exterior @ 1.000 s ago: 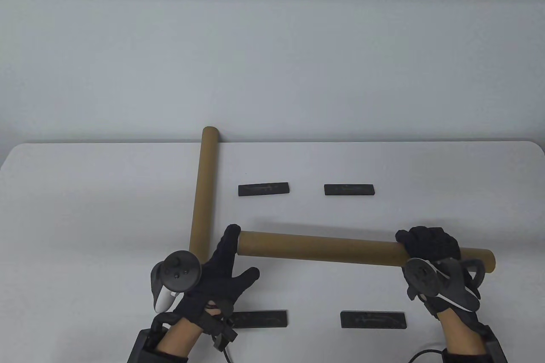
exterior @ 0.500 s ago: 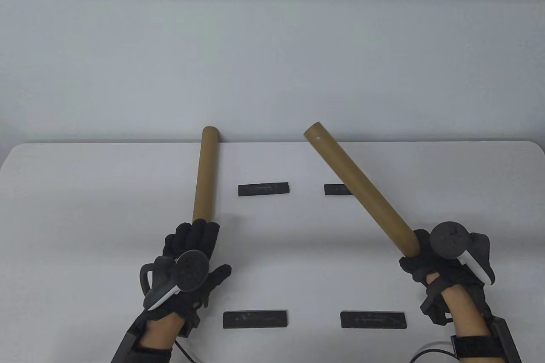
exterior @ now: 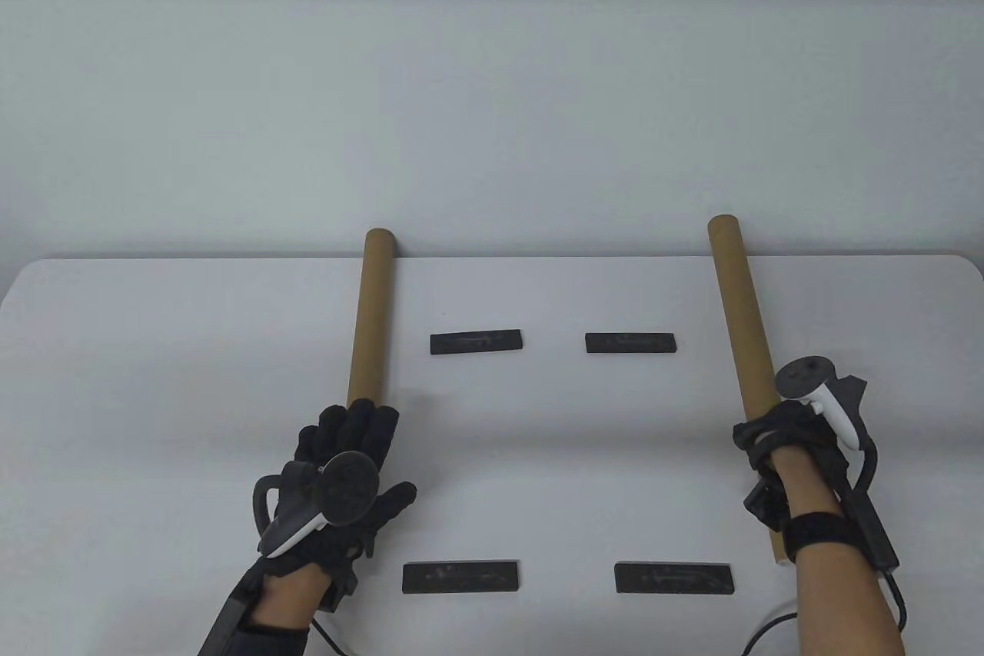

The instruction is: Roll up papers and store in mailing tubes

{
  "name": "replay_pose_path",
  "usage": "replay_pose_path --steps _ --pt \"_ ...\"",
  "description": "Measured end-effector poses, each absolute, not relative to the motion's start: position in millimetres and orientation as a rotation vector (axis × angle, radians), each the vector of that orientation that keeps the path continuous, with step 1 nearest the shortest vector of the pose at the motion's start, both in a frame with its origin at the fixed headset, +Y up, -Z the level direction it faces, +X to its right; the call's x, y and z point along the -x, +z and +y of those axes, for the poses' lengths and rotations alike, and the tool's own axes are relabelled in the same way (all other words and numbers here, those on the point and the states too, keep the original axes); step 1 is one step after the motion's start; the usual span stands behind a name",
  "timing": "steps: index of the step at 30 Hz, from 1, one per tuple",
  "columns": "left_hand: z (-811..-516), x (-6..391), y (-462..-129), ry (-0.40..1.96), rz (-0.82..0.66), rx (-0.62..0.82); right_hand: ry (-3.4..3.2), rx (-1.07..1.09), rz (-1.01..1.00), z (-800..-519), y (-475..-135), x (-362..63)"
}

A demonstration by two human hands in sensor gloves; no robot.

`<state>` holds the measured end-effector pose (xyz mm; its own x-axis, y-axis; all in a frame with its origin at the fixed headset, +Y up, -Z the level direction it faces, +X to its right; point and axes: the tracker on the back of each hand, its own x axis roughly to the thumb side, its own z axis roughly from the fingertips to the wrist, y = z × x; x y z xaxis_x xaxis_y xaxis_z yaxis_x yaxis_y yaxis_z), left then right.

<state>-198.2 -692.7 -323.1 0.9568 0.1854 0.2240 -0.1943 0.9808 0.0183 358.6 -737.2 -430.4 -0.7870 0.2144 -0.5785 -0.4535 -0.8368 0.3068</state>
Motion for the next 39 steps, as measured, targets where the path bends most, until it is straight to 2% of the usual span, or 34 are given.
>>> replay_pose_path --steps 11,39 --pt "-693.2 199.1 -322.1 0.186 -0.206 -0.033 2.638 0.893 0.71 -760.3 -452.6 -355.7" --pt "-696.3 196.6 -322.8 0.167 -0.214 -0.013 2.828 0.869 0.676 -772.0 -463.8 -341.0"
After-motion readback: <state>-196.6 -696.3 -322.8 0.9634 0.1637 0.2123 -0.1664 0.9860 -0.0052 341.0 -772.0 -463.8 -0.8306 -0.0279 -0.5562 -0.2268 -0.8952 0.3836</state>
